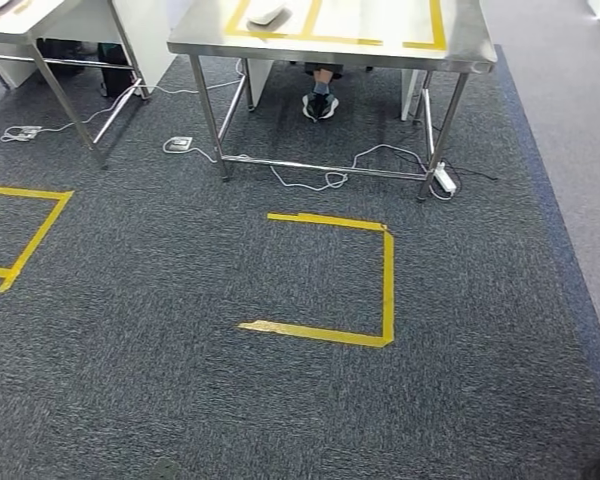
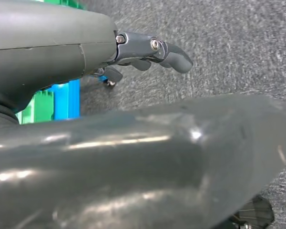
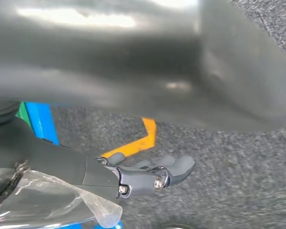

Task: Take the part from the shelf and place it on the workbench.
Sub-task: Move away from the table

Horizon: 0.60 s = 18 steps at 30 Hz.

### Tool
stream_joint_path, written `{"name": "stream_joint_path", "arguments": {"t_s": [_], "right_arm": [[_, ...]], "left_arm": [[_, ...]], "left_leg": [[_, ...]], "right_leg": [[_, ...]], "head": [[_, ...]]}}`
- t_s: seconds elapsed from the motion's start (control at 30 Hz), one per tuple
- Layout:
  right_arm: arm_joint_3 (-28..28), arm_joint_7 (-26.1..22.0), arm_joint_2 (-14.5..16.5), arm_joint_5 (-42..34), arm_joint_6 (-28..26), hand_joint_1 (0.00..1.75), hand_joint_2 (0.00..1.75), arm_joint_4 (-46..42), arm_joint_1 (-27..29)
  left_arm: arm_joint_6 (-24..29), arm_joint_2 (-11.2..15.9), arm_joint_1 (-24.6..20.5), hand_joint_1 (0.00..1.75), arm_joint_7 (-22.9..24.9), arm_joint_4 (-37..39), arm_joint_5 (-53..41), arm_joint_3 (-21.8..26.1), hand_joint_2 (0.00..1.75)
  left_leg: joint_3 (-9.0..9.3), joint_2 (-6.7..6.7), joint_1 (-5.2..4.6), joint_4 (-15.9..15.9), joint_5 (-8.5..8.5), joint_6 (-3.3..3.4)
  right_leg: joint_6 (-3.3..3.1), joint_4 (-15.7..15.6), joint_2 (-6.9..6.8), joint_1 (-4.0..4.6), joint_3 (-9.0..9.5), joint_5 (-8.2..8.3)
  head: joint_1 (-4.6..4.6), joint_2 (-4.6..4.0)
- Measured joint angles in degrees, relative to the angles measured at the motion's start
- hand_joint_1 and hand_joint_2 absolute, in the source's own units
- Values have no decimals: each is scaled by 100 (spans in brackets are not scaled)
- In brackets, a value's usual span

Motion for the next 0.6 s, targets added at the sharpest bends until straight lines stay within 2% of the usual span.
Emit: {"name": "stream_joint_path", "arguments": {"t_s": [0.03,0.07,0.13,0.17,0.2,0.27,0.3,0.33,0.37,0.4,0.43,0.5,0.53,0.57,0.6], "right_arm": [[-1,3,-1,-3,-3,0,0,10,-2],[0,5,-3,-7,-6,0,0,19,-2],[1,12,-8,-13,-10,0,0,31,2],[2,11,-10,-15,-12,0,0,31,1],[2,11,-11,-15,-12,0,0,32,3],[1,11,-12,-16,-11,0,0,35,17],[1,11,-12,-16,-12,0,0,37,27],[1,11,-12,-17,-13,0,0,38,32],[0,12,-13,-19,-14,0,0,39,32],[1,12,-13,-20,-14,0,0,39,27],[1,12,-13,-20,-14,0,0,40,20],[1,12,-13,-21,-14,0,0,44,8],[1,13,-13,-22,-17,0,0,47,7],[0,14,-13,-23,-20,0,0,51,8],[0,15,-13,-24,-22,0,0,54,4]], "left_arm": [[0,2,-3,0,1,0,-8,1,0],[0,3,-2,0,1,0,-15,3,0],[0,7,15,0,2,0,-18,9,0],[0,8,26,0,2,0,-20,14,0],[-1,10,33,0,2,0,-21,19,0],[-2,10,27,0,3,0,-28,26,0],[-2,9,22,0,4,0,-31,27,0],[-3,7,22,0,4,0,-34,28,0],[-3,5,28,0,4,0,-36,30,0],[-4,4,37,0,4,0,-37,31,0],[-4,4,43,0,4,0,-37,32,0],[-5,7,37,0,4,0,-37,36,0],[-5,8,24,0,3,0,-37,38,0],[-7,8,15,0,3,0,-37,42,0],[-9,7,15,0,3,0,-37,47,0]], "left_leg": [[-27,-45,-2,35,-1,-39],[-50,-85,-5,57,3,-78],[-72,-149,6,63,29,-142],[-89,-114,13,103,-1,-168],[-137,-32,17,230,-103,-192],[-360,195,15,826,-511,-227],[-509,257,18,1231,-735,-240],[-616,286,19,1563,-886,-246],[-644,303,20,1730,-932,-244],[-568,321,18,1673,-867,-231],[-392,357,14,1398,-713,-206],[48,607,-35,595,-406,-122],[190,730,-67,306,-337,-84],[250,812,-97,149,-325,-55],[240,806,-116,115,-348,-41]], "right_leg": [[-29,-211,65,-3,109,43],[-75,-280,92,9,142,32],[-185,-257,-16,32,129,56],[-231,-255,-72,33,126,72],[-272,-259,-134,30,120,90],[-320,-262,-282,37,103,110],[-330,-260,-362,45,93,110],[-333,-258,-447,52,84,109],[-333,-257,-528,58,80,107],[-333,-256,-604,66,85,103],[-329,-256,-676,73,106,98],[-301,-252,-808,98,151,77],[-273,-246,-873,114,162,64],[-242,-242,-939,127,165,54],[-208,-241,-1006,139,167,48]], "head": [[-5,0],[-9,-1],[-19,-1],[-22,-1],[-41,0],[-79,-1],[-94,-1],[-94,-1],[-95,-1],[-95,-1],[-95,-1],[-96,-1],[-99,0],[-93,0],[-87,-1]]}}
